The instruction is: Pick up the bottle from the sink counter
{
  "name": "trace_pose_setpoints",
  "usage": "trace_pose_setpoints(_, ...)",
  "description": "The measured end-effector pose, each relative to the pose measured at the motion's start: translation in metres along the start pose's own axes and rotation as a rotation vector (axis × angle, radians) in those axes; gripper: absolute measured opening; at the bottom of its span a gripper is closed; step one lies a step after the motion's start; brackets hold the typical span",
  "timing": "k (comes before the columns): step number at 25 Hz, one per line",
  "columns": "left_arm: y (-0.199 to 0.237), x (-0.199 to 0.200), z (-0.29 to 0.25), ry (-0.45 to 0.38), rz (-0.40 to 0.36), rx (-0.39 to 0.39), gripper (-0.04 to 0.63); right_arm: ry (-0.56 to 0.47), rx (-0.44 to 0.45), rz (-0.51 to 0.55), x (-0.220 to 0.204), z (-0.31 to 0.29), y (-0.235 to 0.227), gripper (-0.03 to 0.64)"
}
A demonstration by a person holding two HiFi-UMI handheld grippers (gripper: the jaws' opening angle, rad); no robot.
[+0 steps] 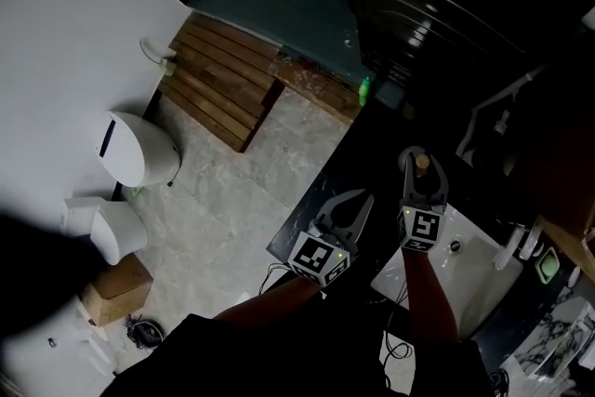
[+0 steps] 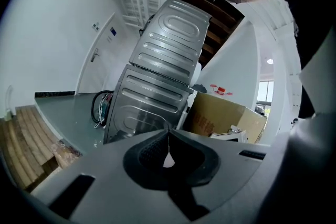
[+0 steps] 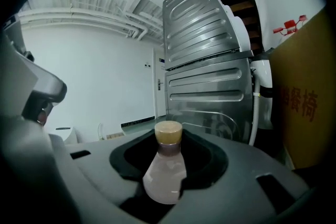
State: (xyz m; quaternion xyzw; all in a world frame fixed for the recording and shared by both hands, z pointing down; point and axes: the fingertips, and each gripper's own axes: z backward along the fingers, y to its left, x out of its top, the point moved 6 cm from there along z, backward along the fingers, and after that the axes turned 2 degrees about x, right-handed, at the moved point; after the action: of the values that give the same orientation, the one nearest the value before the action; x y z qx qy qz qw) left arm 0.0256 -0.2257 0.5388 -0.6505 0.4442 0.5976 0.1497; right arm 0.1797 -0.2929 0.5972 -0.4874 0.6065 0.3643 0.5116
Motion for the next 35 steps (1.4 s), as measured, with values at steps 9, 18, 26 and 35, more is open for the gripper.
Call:
trace_pose_setpoints(9, -0.005, 0.006, 0.023, -0.017, -0.037, -0.003, 0.015, -0.007, 0.003, -0.021, 0.020, 0.033, 0.017, 0.153)
trace_pose_setpoints(18, -0.004, 0.016, 0.057, -0.041, -0.087, -0.012, 0.014, 0.026, -0.014, -0.006, 0.039, 0.094, 0.047, 0.153)
trace_pose_setpoints(26, -0.023, 0.020, 0.100, -0.069, -0.099, -0.068, 0.014, -0.005, -0.079, 0.008, 0.057, 0.152, 0.084, 0.153)
trace_pose_setpoints(35, -0.055, 0.010, 0.161, -0.049, -0.158, -0.186, 0.014, -0.011, -0.198, -0.003, 0.066, 0.232, 0.125, 0.153)
